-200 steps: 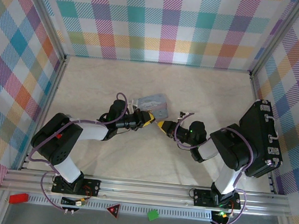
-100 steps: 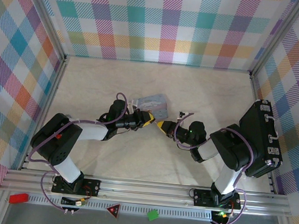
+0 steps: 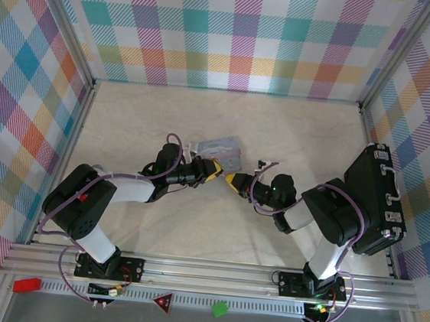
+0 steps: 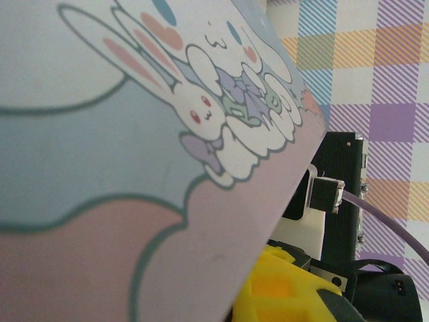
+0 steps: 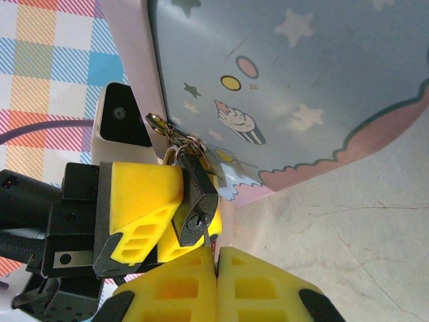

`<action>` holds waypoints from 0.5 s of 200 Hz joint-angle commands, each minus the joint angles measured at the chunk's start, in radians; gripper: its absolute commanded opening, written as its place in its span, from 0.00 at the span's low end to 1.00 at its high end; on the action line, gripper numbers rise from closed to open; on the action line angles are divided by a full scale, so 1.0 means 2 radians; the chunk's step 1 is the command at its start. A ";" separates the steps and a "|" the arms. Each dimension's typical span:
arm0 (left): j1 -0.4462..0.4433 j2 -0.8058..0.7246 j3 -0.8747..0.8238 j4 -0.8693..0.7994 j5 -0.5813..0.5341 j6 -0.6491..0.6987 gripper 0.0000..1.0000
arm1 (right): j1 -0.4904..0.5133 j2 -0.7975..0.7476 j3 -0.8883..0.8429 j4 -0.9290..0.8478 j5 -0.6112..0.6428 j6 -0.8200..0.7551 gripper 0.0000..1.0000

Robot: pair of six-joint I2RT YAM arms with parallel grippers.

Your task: Unlock a padlock with a key

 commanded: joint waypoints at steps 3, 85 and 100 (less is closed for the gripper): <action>-0.009 -0.022 -0.006 0.037 0.005 -0.009 0.00 | 0.004 -0.008 0.007 0.019 0.014 0.022 0.00; -0.016 -0.016 -0.004 0.042 0.002 -0.015 0.00 | 0.005 -0.020 0.003 0.019 0.022 0.032 0.00; -0.017 -0.016 -0.005 0.046 0.002 -0.017 0.00 | 0.005 -0.021 0.003 0.019 0.023 0.035 0.00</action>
